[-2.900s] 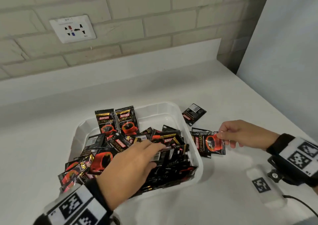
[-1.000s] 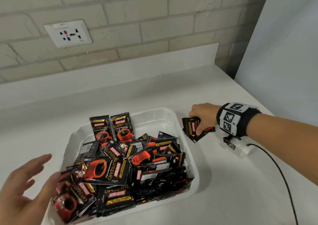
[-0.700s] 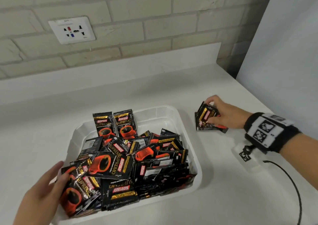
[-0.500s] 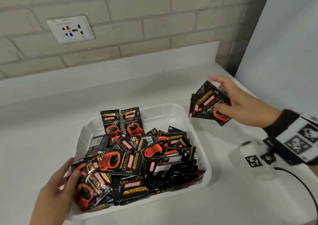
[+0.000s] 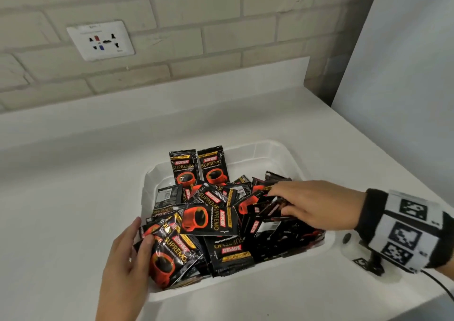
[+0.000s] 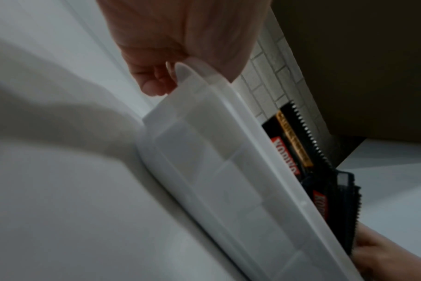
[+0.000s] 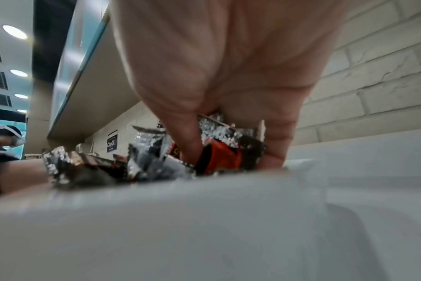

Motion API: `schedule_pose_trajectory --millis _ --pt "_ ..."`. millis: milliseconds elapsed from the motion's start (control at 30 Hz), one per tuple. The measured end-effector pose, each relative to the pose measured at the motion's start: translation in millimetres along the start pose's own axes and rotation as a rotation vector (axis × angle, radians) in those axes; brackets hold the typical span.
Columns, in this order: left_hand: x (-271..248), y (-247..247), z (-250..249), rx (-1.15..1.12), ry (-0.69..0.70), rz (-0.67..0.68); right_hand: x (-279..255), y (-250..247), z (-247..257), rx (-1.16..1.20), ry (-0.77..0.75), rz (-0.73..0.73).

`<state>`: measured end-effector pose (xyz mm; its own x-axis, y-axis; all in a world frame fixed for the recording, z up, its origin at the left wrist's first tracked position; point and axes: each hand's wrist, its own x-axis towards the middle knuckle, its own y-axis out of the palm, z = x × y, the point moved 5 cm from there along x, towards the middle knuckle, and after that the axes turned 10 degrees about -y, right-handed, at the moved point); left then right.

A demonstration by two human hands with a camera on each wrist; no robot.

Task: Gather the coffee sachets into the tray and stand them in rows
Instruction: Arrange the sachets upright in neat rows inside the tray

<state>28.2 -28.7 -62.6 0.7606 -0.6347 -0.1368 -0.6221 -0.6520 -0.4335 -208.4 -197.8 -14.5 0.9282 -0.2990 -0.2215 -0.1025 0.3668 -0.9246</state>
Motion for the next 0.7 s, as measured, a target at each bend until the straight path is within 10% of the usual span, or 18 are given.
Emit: schedule_pose_trajectory --millis 467,700 --pt "3 1 5 -0.049 0.004 0.038 -9 -18 2 0.165 0.035 -0.191" --pt "5 1 7 -0.061 0.013 0.053 -6 22 17 0.184 0.060 -0.025"
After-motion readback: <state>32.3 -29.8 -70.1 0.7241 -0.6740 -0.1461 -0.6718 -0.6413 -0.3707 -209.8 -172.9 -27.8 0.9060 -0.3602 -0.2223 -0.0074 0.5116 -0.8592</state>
